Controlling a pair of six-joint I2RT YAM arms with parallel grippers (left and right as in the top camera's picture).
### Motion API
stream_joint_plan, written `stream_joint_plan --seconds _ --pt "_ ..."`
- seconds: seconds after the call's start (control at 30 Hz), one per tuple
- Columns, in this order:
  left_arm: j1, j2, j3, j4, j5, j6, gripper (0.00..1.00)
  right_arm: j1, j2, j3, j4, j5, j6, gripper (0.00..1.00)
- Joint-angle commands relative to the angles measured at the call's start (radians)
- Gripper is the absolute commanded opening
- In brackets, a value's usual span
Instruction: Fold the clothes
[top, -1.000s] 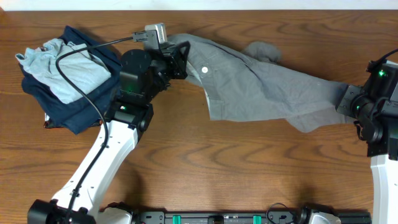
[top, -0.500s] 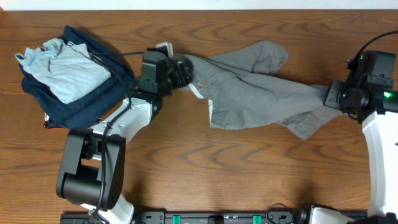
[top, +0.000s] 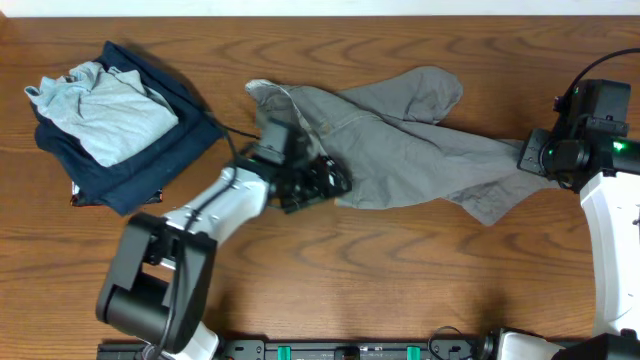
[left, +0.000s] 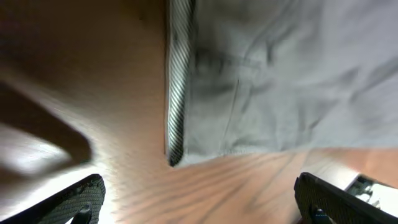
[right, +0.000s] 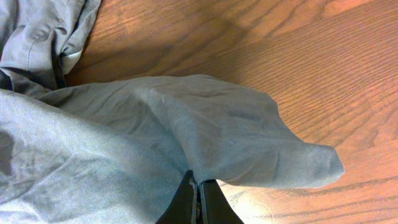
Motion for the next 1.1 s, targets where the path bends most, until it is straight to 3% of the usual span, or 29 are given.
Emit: stream_joint_plan --seconds 0.0,0.23,0.47,0.57,0.7,0.77,0.87,1.0,1.07 --pt "-0.072 -0.014 -0.036 0.010 -0.151 -0.135 0.98 -0.013 -0.002 0.016 -0.002 0.004 -0.015 0.01" --pt "-0.214 -0.001 -0.055 0.137 -0.317 -0.478 0.98 -0.013 -0.002 0.016 -0.011 0.004 -0.015 0.01" --pt "-0.273 0.038 -0.055 0.148 -0.500 -0.839 0.98 -0.013 -0.002 0.016 -0.019 0.004 -0.015 0.01" --pt "-0.277 0.084 -0.055 0.217 -0.570 -0.874 0.98 -0.013 -0.002 0.016 -0.021 0.003 -0.015 0.01" --pt "-0.277 0.158 -0.055 0.327 -0.565 -0.874 0.90 -0.013 -0.002 0.016 -0.026 0.003 -0.015 0.01" --pt "-0.277 0.183 -0.055 0.351 -0.565 -0.873 0.79 -0.013 -0.002 0.016 -0.029 0.004 -0.015 0.01" --pt "-0.270 0.190 -0.055 0.343 -0.564 -0.855 0.49 -0.013 -0.002 0.016 -0.031 0.004 -0.016 0.01" --pt "-0.267 0.167 -0.055 0.333 -0.553 -0.744 0.07 -0.013 -0.002 0.016 -0.028 0.012 -0.015 0.01" --pt "-0.257 0.139 -0.055 0.293 -0.553 -0.683 0.06 -0.014 -0.002 0.016 -0.030 0.030 -0.015 0.01"
